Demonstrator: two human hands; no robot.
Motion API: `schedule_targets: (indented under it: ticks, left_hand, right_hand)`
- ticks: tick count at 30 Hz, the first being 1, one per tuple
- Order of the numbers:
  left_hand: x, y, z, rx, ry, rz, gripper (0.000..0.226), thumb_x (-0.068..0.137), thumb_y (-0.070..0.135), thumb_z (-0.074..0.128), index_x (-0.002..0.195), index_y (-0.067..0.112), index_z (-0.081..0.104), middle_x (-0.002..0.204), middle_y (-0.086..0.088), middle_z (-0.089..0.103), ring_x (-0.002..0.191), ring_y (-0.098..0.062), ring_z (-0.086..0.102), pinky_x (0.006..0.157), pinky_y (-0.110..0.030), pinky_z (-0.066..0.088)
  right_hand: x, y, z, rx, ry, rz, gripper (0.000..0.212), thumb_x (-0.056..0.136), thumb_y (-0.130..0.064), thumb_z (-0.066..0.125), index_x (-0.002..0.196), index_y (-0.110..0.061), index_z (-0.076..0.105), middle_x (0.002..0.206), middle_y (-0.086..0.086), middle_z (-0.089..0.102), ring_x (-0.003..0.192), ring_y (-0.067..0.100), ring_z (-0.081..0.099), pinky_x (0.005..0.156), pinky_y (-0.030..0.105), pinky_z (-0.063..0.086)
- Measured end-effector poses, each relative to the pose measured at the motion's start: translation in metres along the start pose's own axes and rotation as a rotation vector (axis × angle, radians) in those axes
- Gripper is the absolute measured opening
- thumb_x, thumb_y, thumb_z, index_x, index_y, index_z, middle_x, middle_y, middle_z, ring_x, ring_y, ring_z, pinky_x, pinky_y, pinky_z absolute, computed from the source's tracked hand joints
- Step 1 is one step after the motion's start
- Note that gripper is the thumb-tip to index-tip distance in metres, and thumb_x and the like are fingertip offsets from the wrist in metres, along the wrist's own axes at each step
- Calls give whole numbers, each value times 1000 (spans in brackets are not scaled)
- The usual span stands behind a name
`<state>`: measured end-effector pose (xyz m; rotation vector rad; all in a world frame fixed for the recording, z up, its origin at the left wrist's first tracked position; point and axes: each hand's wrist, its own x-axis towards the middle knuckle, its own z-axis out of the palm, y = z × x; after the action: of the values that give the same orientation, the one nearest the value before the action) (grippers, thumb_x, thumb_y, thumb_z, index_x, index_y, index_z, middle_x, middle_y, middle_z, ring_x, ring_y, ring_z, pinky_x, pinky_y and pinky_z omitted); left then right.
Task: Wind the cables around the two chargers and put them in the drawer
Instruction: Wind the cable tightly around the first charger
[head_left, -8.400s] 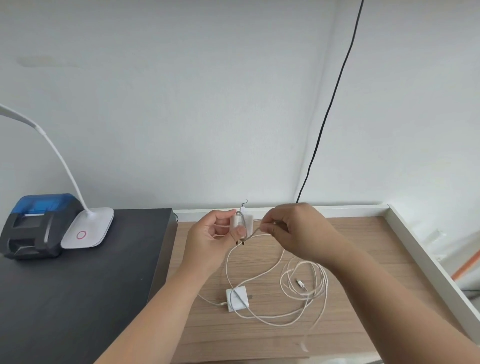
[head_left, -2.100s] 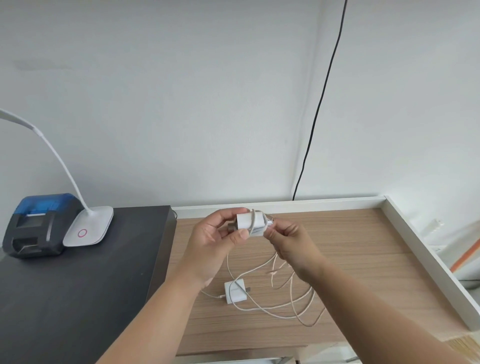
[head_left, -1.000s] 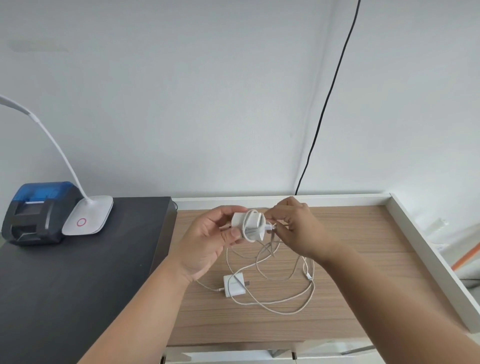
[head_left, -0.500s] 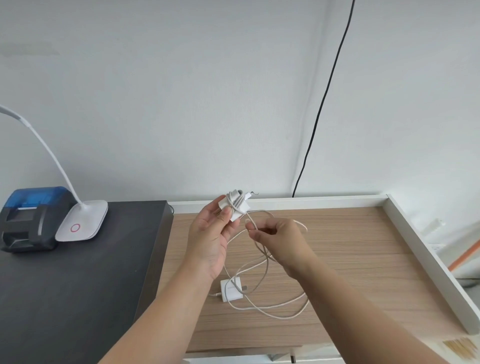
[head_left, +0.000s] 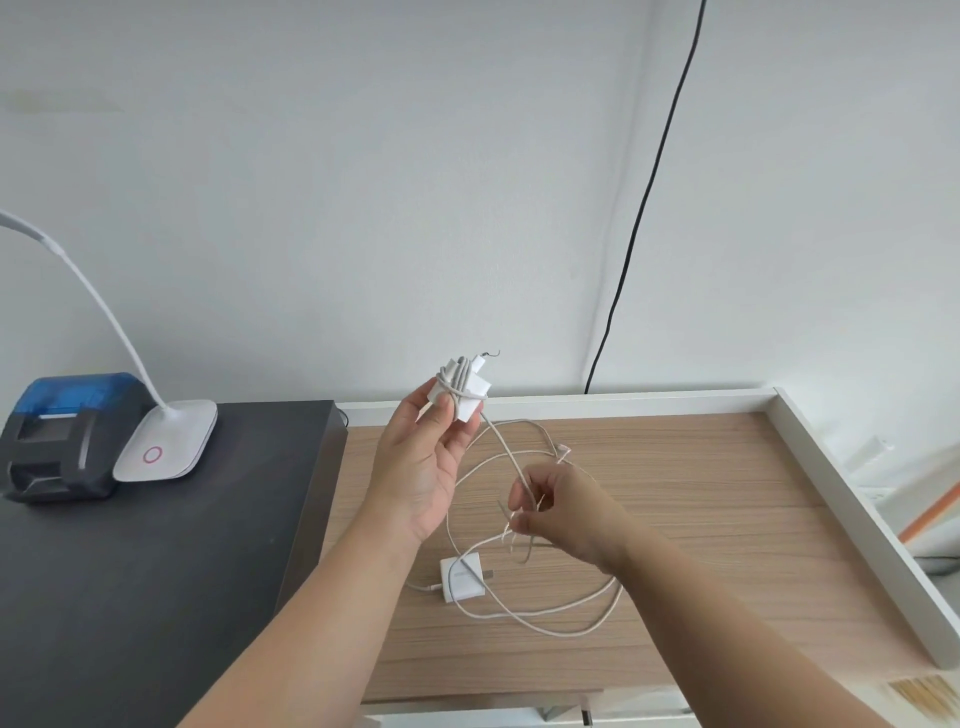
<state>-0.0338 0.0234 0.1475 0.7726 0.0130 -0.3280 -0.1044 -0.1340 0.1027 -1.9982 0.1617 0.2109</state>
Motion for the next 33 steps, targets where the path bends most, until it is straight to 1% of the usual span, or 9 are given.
schedule_targets:
  ticks: [6, 9, 12, 15, 17, 19, 23, 25, 33]
  left_hand:
    - [11, 7, 2, 94, 41, 148, 33, 94, 0, 52, 127, 2, 51, 118, -4, 66, 110, -15, 62, 86, -26, 55]
    - [12, 4, 0, 159, 46, 124, 34, 93, -1, 52, 127, 2, 50, 118, -4, 65, 109, -16, 62, 86, -26, 54]
    - [10, -7, 0, 194, 17, 52, 32, 93, -2, 52, 125, 2, 50, 117, -9, 63, 104, -17, 62, 84, -25, 54]
    - [5, -17, 2, 183, -18, -2, 35, 93, -2, 52, 128, -3, 47, 117, -14, 63, 99, -18, 64, 83, -25, 55]
    - [3, -18, 3, 190, -42, -15, 32, 93, -1, 52, 125, -2, 49, 112, -13, 65, 97, -18, 65, 81, -26, 55]
    - [2, -16, 1, 230, -66, -15, 28, 92, 0, 53, 120, 2, 53, 108, -9, 68, 98, -18, 67, 80, -26, 56]
    - [-4, -11, -7, 293, -163, -57, 34, 84, 5, 62, 118, 5, 57, 106, -5, 70, 100, -16, 66, 85, -30, 56]
    - [-6, -8, -13, 299, -234, -109, 34, 84, 7, 66, 117, 6, 59, 110, -7, 68, 103, -18, 64, 92, -35, 52]
    - [-15, -7, -22, 438, -430, -281, 28, 81, 12, 67, 108, 18, 70, 98, -3, 70, 89, -18, 67, 79, -29, 54]
  right_hand:
    - [-3, 43, -9, -443, 13, 170, 29, 77, -7, 65, 71, -34, 54, 74, -9, 56, 68, 8, 54, 69, 29, 49]
    - [-4, 48, -20, -529, 102, 130, 43, 79, -20, 67, 118, -34, 55, 112, -10, 58, 105, 13, 55, 91, 27, 40]
    - [2, 21, -16, -280, 151, -10, 77, 83, -36, 66, 147, -39, 24, 140, -22, 34, 128, 8, 28, 107, 34, 24]
    - [16, -11, -3, 315, 101, -70, 58, 88, -23, 63, 139, -39, 40, 129, -15, 55, 120, 3, 48, 100, 27, 36]
    - [23, -23, 2, 554, 86, -97, 24, 92, -13, 58, 112, -25, 62, 88, -3, 64, 80, 9, 59, 75, 22, 43]
    - [26, -23, 4, 577, 139, -152, 11, 94, -15, 57, 94, -18, 67, 63, 1, 56, 59, 9, 47, 58, 21, 41]
    - [29, -10, -3, 395, 179, -249, 13, 91, -15, 63, 100, -13, 73, 94, 26, 69, 87, 25, 62, 90, 47, 50]
    - [27, -8, -13, 430, 174, -267, 15, 90, -13, 63, 99, -8, 74, 100, 16, 74, 99, 20, 66, 93, 37, 51]
    - [29, -12, -39, 399, 217, -237, 19, 91, -11, 62, 103, -19, 73, 102, -9, 74, 108, 2, 64, 93, 15, 45]
